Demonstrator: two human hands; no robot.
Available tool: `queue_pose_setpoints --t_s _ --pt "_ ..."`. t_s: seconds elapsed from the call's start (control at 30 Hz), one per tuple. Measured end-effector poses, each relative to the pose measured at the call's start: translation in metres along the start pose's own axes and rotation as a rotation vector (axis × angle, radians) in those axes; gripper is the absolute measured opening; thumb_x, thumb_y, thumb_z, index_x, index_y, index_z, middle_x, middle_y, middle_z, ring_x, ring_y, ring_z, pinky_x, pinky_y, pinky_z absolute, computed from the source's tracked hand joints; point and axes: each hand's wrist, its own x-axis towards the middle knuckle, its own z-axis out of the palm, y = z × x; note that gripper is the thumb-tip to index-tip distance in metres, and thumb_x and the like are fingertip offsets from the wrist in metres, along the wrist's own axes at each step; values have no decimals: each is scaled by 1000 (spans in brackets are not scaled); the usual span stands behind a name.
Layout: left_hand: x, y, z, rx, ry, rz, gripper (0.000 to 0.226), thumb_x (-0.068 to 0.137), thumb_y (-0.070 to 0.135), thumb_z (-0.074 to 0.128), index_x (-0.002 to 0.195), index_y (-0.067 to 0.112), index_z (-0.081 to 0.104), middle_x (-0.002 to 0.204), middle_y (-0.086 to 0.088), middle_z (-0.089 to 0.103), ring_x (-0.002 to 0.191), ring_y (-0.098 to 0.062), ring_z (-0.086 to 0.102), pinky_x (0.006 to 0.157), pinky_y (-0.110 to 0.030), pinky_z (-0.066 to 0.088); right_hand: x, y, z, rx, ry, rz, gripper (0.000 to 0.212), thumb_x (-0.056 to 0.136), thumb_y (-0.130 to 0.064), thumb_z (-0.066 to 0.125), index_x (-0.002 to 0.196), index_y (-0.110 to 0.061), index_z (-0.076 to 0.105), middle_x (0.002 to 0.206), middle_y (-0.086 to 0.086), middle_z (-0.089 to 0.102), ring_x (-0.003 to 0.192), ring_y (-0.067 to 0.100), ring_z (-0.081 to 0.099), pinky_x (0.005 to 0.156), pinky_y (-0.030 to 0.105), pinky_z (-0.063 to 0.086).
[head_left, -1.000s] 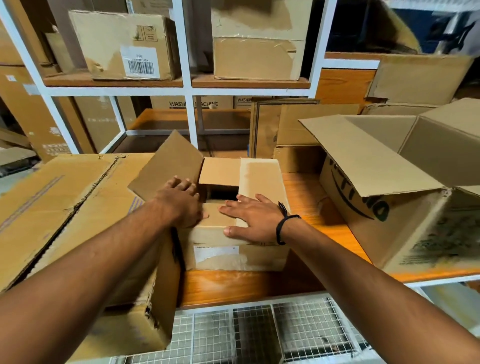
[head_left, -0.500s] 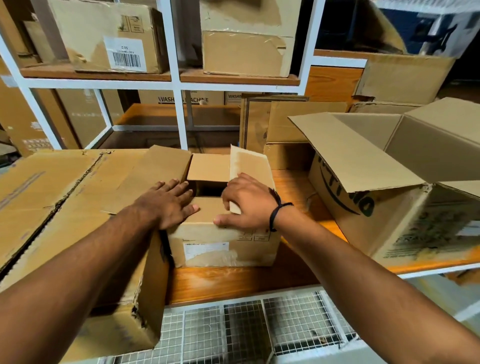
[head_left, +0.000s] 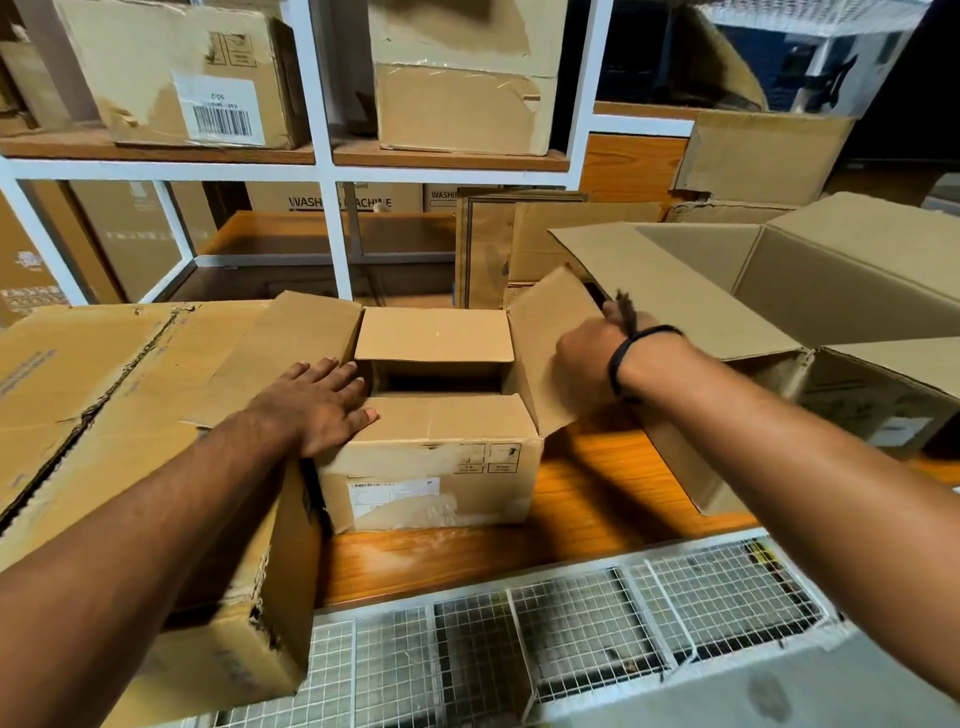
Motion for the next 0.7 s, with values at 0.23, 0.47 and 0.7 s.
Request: queue_pose_setpoints --t_s 0.23,0.47,0.7 --pt "0 1 -1 -16 0 -13 72 92 64 8 151 25 1 159 1 -10 147 -20 -11 119 -42 -3 28 -44 64 424 -55 175 87 89 -68 30 150 -6 17 153 23 20 139 40 24 113 50 21" --pt "1 1 0 -28 8 -21 74 91 66 9 151 25 2 160 1 -8 147 -20 -10 118 -42 -2 36 -53 91 1164 -50 82 67 93 -31 45 150 -14 14 142 16 43 122 33 49 102 43 43" --pt "-2 0 -4 -99 29 -6 74 91 66 10 151 23 4 160 1 -6 147 -19 -8 119 -41 -1 34 -47 95 1362 -32 -33 53 96 -20 44 146 -19 26 137 8 48 119 23 48 100 39 42"
